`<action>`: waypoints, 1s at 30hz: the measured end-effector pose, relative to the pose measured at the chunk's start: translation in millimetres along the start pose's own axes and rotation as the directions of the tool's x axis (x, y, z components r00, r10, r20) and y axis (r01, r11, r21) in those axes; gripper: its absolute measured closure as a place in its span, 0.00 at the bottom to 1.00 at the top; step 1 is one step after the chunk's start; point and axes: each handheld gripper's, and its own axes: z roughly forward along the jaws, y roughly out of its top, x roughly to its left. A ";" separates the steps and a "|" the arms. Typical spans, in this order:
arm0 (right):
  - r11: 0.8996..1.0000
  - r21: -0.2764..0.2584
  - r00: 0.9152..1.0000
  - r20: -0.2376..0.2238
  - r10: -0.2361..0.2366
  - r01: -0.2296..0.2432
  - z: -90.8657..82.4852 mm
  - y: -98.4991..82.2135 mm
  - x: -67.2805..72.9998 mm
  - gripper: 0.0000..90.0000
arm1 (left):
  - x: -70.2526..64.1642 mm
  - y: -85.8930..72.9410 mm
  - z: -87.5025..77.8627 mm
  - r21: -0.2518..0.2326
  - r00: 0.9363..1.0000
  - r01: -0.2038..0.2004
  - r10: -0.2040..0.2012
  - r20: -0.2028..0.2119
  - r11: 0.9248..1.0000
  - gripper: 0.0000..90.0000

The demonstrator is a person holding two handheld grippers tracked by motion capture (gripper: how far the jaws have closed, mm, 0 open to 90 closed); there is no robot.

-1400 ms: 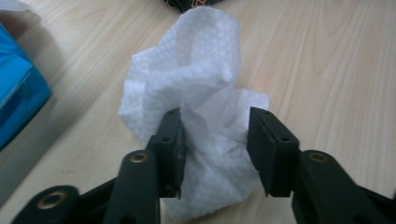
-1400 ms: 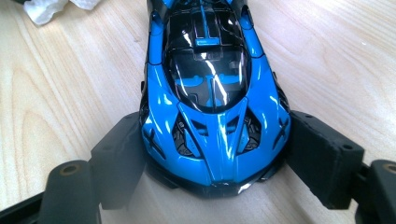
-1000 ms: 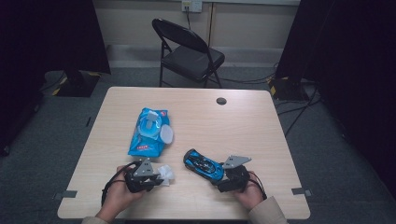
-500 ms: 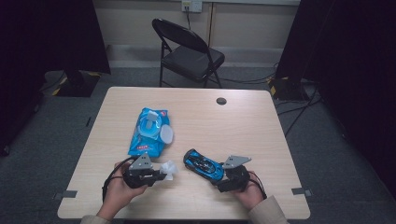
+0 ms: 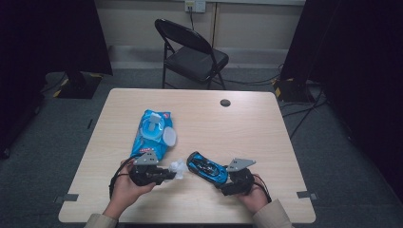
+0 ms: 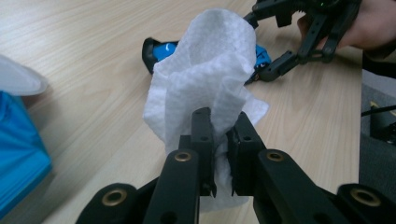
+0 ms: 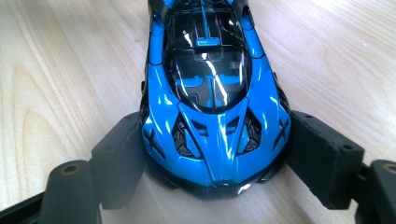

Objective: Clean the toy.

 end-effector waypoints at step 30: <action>1.000 0.001 1.000 -0.001 -0.001 0.001 -0.1 -0.2 -0.1 0.26 | -43.5 49.2 130.3 0.037 0.978 -0.053 0.045 0.203 0.998 0.92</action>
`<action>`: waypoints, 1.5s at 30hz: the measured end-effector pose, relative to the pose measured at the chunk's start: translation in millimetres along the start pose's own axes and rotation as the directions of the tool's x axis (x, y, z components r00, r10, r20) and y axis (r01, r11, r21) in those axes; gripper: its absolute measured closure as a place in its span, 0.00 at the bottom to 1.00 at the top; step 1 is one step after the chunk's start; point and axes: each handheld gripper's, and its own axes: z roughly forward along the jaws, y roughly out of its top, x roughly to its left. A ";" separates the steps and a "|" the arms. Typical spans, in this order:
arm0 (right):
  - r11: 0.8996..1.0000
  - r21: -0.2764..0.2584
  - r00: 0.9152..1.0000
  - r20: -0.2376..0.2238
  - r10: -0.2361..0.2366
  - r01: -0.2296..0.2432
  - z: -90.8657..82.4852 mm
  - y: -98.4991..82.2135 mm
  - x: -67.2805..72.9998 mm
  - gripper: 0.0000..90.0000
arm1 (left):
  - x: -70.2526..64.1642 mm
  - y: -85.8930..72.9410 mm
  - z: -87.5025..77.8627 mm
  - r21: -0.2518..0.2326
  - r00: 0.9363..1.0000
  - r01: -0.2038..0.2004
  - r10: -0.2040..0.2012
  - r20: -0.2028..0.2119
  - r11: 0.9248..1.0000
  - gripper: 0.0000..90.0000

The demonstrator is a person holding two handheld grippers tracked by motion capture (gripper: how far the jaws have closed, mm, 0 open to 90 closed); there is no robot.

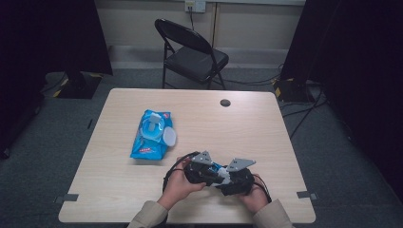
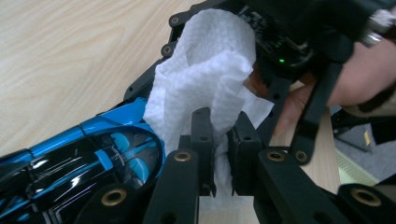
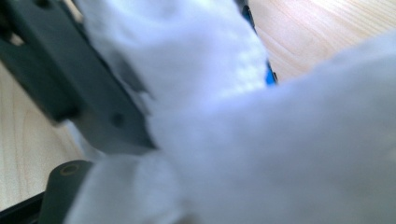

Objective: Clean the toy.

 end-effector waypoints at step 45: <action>1.000 -0.001 1.000 -0.002 -0.002 0.002 0.0 -0.1 -0.2 0.27 | 27.4 -22.2 -43.3 0.049 0.988 -0.009 0.016 -0.151 0.999 0.90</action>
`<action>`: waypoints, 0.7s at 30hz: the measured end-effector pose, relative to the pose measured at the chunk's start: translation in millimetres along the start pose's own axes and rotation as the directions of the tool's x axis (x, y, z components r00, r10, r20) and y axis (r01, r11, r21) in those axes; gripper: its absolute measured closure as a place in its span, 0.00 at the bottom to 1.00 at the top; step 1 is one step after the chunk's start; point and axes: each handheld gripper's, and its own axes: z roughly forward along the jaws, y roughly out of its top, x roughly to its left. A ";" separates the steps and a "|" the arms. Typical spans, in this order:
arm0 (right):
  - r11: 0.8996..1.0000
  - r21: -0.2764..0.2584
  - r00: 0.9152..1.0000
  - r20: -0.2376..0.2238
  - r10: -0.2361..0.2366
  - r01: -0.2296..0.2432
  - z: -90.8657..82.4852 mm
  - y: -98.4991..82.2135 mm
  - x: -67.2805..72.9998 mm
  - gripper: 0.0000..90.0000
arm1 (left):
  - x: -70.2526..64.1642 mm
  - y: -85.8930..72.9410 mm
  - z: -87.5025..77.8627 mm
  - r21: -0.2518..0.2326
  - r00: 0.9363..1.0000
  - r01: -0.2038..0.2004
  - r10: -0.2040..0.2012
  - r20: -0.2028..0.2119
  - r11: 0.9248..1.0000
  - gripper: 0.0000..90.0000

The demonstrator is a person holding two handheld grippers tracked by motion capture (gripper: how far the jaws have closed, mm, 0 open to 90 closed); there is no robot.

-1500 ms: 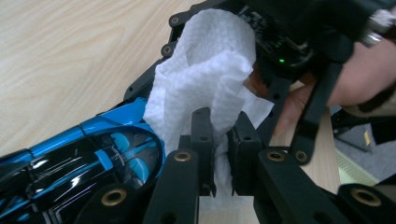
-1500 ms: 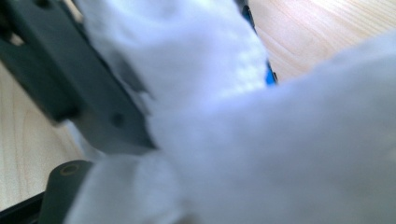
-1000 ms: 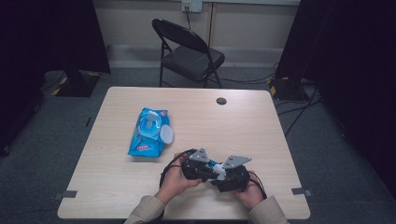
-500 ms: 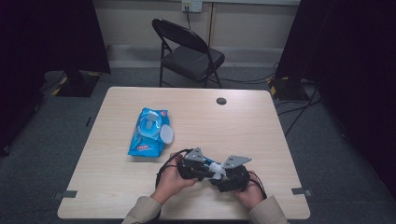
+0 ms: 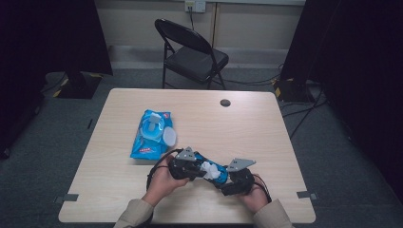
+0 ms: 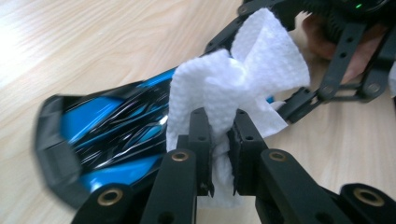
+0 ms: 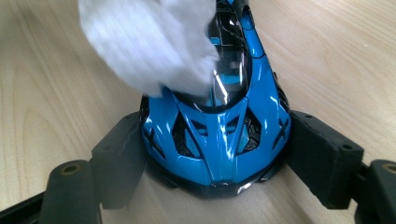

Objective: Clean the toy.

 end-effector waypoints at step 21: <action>1.000 0.000 1.000 0.000 0.000 0.000 -0.1 -0.1 0.0 0.27 | 19.3 -5.1 -27.0 -0.002 0.994 0.066 -0.066 -0.083 0.998 0.92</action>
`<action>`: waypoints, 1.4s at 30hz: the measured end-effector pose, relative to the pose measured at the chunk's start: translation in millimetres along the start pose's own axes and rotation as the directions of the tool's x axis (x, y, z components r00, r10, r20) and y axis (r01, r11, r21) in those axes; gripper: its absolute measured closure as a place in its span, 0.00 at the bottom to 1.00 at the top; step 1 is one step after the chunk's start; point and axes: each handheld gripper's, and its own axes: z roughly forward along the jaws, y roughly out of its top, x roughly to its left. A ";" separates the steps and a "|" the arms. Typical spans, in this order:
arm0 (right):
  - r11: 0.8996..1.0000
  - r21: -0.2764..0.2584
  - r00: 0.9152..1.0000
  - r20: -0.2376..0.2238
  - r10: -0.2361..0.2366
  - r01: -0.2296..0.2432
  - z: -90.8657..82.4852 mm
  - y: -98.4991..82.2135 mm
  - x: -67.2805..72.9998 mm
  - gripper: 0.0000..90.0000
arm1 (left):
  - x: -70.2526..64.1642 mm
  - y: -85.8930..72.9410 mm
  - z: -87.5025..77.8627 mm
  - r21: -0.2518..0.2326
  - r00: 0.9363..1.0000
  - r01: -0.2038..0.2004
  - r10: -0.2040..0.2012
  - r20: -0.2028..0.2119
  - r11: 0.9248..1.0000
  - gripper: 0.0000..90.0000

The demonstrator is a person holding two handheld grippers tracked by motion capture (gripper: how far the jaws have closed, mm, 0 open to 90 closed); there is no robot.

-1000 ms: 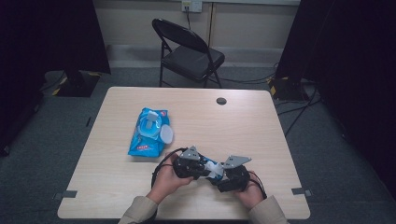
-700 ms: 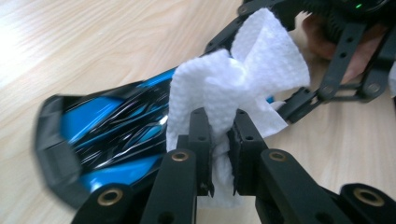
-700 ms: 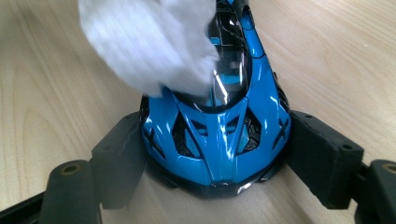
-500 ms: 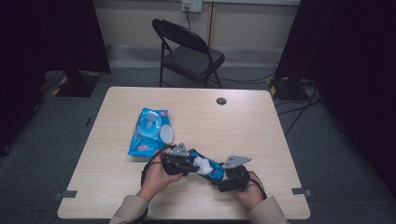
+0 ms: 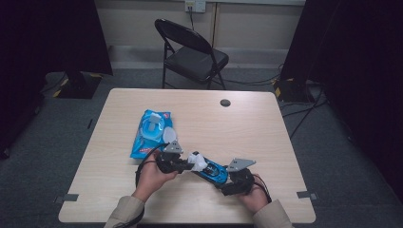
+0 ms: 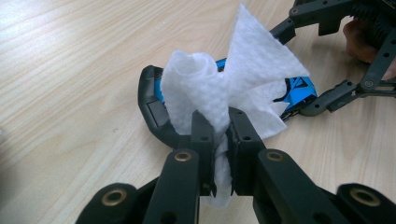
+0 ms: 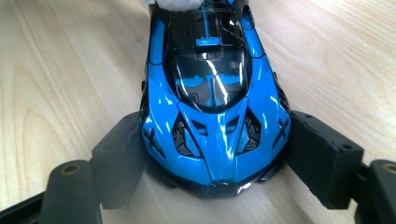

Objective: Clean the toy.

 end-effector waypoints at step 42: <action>1.000 -0.001 1.000 0.000 -0.001 0.001 0.0 0.0 -0.1 0.27 | -38.8 47.2 25.4 -0.056 0.995 -0.054 0.058 0.085 0.997 0.93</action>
